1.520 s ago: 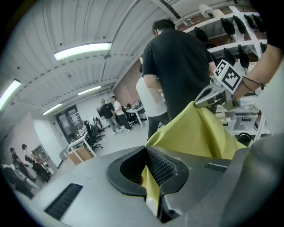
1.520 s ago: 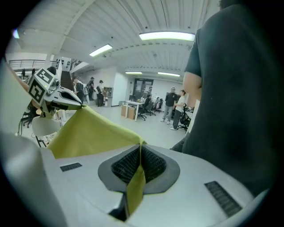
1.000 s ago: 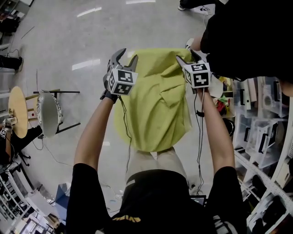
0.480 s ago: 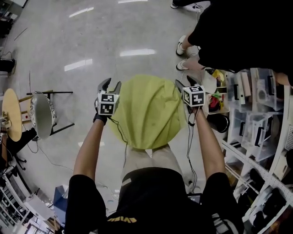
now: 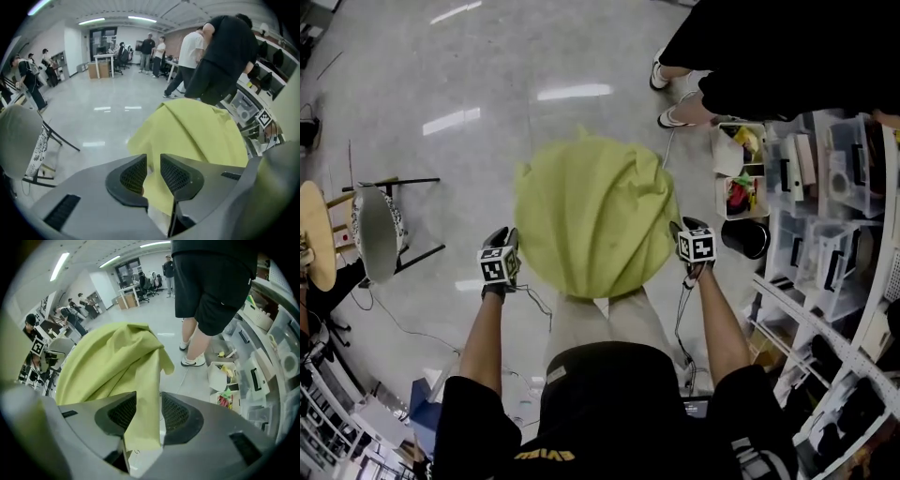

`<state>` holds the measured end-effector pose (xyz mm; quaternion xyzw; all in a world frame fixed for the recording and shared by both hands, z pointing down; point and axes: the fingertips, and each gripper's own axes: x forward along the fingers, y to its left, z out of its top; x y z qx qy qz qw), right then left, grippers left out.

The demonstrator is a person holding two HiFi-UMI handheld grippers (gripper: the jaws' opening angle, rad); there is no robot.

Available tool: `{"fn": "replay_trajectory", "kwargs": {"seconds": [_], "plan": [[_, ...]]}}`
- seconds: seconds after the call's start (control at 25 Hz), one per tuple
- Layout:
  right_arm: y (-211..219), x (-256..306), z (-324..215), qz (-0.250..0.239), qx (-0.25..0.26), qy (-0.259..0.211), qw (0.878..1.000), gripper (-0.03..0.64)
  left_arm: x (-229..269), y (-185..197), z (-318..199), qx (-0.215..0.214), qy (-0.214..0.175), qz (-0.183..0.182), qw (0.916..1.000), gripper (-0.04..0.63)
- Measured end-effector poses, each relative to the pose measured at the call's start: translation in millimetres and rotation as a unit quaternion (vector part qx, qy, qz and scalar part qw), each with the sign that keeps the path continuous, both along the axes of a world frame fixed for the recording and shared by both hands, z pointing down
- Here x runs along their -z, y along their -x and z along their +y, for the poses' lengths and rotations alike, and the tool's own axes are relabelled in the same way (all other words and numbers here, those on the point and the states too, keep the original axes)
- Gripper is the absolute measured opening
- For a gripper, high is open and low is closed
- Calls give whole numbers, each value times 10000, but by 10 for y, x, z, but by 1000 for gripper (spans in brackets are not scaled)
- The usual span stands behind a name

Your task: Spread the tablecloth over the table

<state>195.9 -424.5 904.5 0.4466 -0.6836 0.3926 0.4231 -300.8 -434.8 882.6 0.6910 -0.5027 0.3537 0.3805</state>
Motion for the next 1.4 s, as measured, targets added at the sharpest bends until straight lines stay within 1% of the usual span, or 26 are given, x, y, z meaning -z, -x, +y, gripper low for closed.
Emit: {"fn": "replay_trajectory", "kwargs": {"seconds": [0.04,0.12,0.16,0.2,0.24,0.32,0.44,0.52,0.68,0.8,0.92,1.0,1.04,1.12,1.16,1.2,1.24,1.28,1.32,1.4], "plan": [[3,-52,12,54,11,12,10000,156,-58,-5,48,57,13,46,10000,98],[-31,-111,33,218,58,28,9997,116,-146,-36,144,257,89,173,9995,97],[-59,-119,41,303,75,21,9995,77,-171,-60,188,352,130,239,9990,95],[-90,-116,41,380,83,-6,9992,13,-190,-79,227,423,168,281,9986,95],[-132,-105,40,447,68,-36,9990,5,-207,-89,264,479,199,307,9982,95],[-284,-69,67,544,-127,-65,9984,5,-230,-90,332,621,225,377,9971,94],[-742,-22,217,744,-814,0,9939,5,-221,-65,380,874,224,487,9947,94],[-1067,-27,392,852,-1179,171,9892,5,-220,-68,382,903,228,490,9944,95],[-1471,-142,840,1043,-1411,598,9827,5,-227,-90,373,852,236,421,9952,95],[-1671,-250,1229,1232,-1663,944,9738,5,-231,-107,385,828,273,359,9955,95],[-1825,-331,1661,1416,-1897,1337,9623,5,-221,-91,425,813,323,301,9957,94],[-1892,-390,1956,1444,-2047,1560,9554,5,-222,-67,484,859,337,301,9953,95],[-1916,-426,2085,1421,-2135,1646,9525,5,-230,-69,511,909,336,351,9947,95],[-1957,-494,2275,1390,-2284,1778,9471,5,-269,-160,560,950,398,624,9927,107],[-1971,-521,2333,1406,-2314,1828,9451,5,-294,-256,590,841,470,792,9922,143],[-1974,-544,2364,1428,-2324,1855,9440,5,-312,-349,619,667,530,877,9925,187],[-1966,-563,2369,1438,-2335,1860,9435,5,-321,-398,637,535,551,857,9934,175],[-1948,-579,2353,1435,-2355,1850,9433,5,-318,-395,639,514,539,804,9940,172],[-1922,-592,2324,1418,-2369,1836,9434,6,-303,-355,635,595,511,765,9940,156],[-1862,-624,2260,1321,-2329,1841,9457,10,-254,-241,653,861,415,679,9931,78]]}}
